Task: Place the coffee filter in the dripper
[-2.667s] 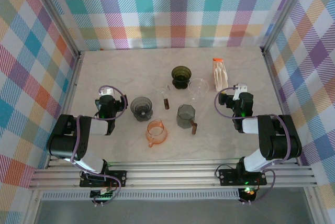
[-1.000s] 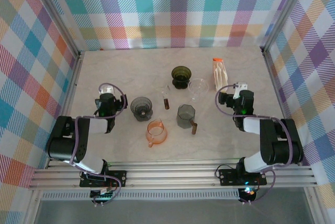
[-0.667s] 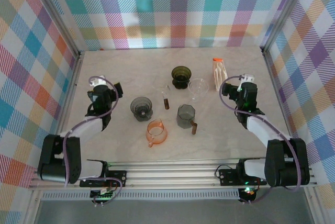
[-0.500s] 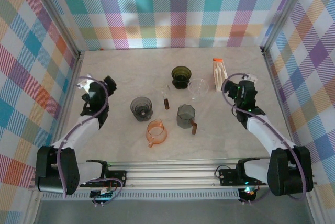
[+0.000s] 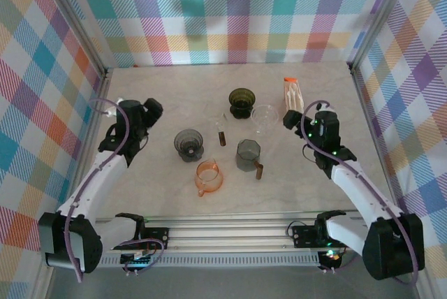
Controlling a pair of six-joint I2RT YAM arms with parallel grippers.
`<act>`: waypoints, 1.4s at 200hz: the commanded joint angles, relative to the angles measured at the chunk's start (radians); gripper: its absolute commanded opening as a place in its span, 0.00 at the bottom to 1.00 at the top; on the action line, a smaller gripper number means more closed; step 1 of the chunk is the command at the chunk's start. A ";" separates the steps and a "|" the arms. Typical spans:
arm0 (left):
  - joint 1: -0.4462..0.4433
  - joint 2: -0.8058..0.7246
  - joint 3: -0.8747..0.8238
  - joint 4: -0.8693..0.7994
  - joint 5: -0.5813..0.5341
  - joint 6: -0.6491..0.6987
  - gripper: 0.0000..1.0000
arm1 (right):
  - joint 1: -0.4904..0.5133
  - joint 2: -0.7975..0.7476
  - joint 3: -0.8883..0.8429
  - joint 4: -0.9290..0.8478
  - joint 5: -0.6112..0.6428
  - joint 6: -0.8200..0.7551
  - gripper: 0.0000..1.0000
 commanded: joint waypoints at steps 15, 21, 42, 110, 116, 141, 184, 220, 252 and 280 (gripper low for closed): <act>-0.182 -0.093 -0.018 -0.110 0.123 0.029 0.94 | 0.123 -0.054 0.014 -0.150 -0.153 -0.095 1.00; -0.212 -0.106 -0.030 -0.120 0.122 0.034 0.94 | 0.157 -0.062 0.011 -0.171 -0.148 -0.111 1.00; -0.297 -0.139 -0.064 -0.182 0.121 0.045 0.91 | 0.271 -0.098 -0.005 -0.229 -0.071 -0.130 1.00; -0.554 -0.259 -0.256 -0.278 0.156 0.051 0.82 | 0.373 -0.116 -0.028 -0.270 -0.025 -0.135 1.00; -0.565 -0.265 -0.269 -0.273 0.153 0.055 0.82 | 0.375 -0.114 -0.028 -0.267 -0.024 -0.134 1.00; -0.577 -0.244 -0.288 -0.235 0.147 0.086 0.82 | 0.376 -0.105 -0.021 -0.259 -0.027 -0.134 1.00; -0.576 -0.071 -0.237 -0.089 0.134 0.178 0.80 | 0.378 -0.126 -0.017 -0.281 -0.018 -0.139 0.99; -0.574 0.088 -0.163 -0.004 0.141 0.236 0.74 | 0.379 -0.165 -0.021 -0.311 -0.018 -0.139 0.99; -0.575 0.142 -0.135 0.046 0.205 0.275 0.72 | 0.378 -0.194 -0.024 -0.321 -0.026 -0.139 0.99; -0.577 0.178 -0.130 0.093 0.322 0.276 0.67 | 0.378 -0.196 -0.027 -0.325 -0.027 -0.134 0.99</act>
